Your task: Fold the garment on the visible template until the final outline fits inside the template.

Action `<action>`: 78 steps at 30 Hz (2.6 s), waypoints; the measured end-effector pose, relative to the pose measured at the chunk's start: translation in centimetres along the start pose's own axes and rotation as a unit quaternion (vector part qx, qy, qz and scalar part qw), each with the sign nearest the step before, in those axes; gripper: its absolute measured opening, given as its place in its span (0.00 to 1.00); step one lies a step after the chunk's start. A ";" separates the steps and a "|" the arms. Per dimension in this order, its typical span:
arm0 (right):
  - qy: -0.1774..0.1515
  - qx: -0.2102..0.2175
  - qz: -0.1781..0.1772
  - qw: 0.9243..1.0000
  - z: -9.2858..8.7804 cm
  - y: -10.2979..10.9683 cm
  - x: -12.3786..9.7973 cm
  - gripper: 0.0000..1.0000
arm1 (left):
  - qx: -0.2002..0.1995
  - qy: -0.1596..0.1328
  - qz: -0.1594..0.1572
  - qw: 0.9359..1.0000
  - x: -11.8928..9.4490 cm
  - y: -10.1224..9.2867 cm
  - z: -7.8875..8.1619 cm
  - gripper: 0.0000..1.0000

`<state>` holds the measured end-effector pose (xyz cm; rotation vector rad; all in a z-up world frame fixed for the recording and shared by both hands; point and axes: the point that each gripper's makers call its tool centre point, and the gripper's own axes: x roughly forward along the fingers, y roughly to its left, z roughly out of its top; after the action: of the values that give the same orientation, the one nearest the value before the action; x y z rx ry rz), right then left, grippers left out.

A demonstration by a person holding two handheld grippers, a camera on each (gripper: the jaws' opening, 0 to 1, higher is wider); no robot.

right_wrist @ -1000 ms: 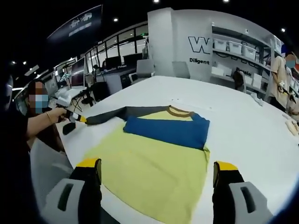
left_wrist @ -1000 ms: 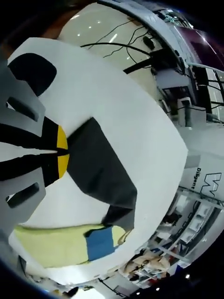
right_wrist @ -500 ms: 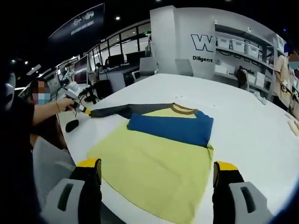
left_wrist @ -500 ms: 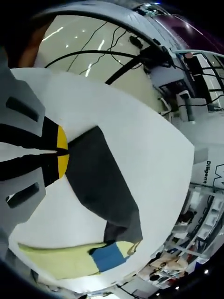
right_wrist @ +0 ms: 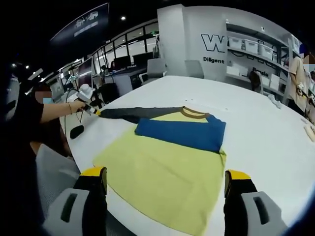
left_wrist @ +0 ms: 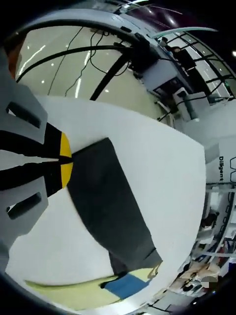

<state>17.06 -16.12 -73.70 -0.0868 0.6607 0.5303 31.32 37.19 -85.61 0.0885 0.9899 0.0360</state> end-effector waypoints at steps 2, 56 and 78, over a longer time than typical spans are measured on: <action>0.004 -0.001 0.001 1.000 -0.1 0.1 0.1 0.99 | -0.004 -0.001 0.001 1.000 0.8 0.6 0.6 0.00; 0.022 -0.019 0.011 1.000 -0.8 0.8 -0.1 0.99 | 0.079 -0.070 -0.071 0.992 -3.8 -5.6 8.8 0.00; 0.022 -0.013 0.008 1.000 -1.2 0.8 -0.5 0.99 | 0.157 -0.113 -0.152 0.969 -6.5 -15.2 13.4 0.00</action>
<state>15.68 -15.96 -74.30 -0.1184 0.6980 0.5541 38.80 20.79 -74.27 0.2244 0.7653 -0.4064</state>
